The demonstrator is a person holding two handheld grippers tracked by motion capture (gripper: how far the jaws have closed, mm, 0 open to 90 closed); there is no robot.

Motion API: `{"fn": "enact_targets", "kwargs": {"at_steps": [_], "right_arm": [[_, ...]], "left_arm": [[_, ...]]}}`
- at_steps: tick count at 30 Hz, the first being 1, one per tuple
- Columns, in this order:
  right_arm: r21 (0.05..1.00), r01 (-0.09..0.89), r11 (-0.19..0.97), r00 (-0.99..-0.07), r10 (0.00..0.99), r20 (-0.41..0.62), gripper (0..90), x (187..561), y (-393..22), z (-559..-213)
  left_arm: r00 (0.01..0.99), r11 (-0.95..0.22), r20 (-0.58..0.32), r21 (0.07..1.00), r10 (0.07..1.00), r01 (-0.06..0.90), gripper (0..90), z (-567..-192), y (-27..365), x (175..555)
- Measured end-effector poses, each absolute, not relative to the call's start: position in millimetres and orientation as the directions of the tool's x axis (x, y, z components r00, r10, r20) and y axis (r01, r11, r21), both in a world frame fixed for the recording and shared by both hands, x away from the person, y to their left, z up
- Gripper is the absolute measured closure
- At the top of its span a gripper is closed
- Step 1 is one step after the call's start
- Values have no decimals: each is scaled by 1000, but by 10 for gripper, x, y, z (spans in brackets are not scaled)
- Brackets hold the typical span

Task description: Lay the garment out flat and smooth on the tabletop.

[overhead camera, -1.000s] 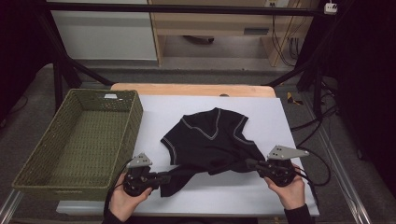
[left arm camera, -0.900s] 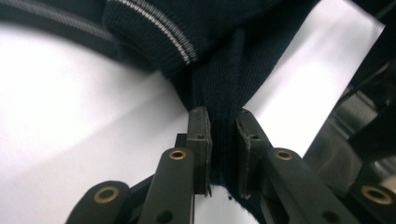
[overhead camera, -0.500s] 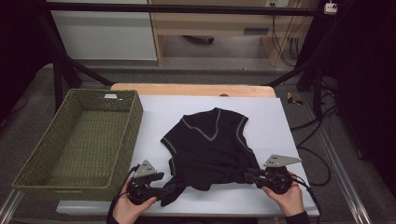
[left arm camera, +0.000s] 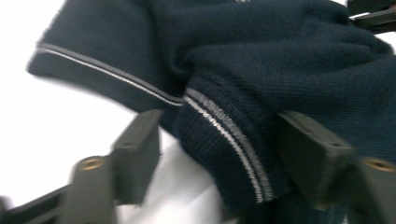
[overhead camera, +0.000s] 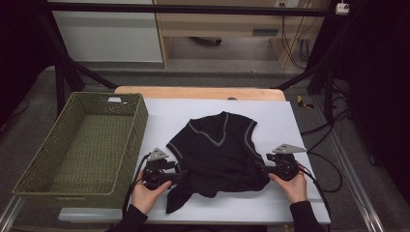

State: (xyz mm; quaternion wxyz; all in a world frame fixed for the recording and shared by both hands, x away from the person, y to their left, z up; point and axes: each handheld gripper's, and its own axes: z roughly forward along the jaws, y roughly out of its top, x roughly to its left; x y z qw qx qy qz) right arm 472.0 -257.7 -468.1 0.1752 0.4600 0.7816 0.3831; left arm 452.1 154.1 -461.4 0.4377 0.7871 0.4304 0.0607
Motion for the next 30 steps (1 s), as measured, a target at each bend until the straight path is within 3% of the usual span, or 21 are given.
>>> {"fn": "enact_targets", "kwargs": {"at_steps": [4,6,8,17,21,24,26,30], "right_arm": [[725,615,309,-509,859,65,516,4781,-2550,-4818],[733,601,319,-518,854,54,651,4766,-2536,-4815],[726,607,322,-519,853,56,746,4759,-2540,-4797],[779,567,268,-475,879,44,862,4554,-2849,-4408],[754,594,280,-446,895,18,864,4449,-3016,-4374],[695,649,310,-466,884,41,861,4454,-3016,-4475],[662,670,337,-494,867,58,839,4472,-2979,-4547],[738,601,307,-519,852,69,539,4521,-2945,-4461]], "left_arm": [[610,-242,-302,723,732,647,594,-4697,1532,4532],[615,-255,-293,720,732,646,695,-4709,1536,4536],[611,-253,-296,716,734,651,736,-4684,1547,4530],[575,-217,-230,767,785,603,755,-4429,1771,4494],[561,-240,-212,744,801,624,747,-4453,1752,4479],[562,-249,-206,740,802,626,705,-4486,1740,4471],[566,-242,-205,753,798,613,597,-4470,1745,4480],[564,-196,-214,792,797,578,246,-4374,1772,4560]]}}
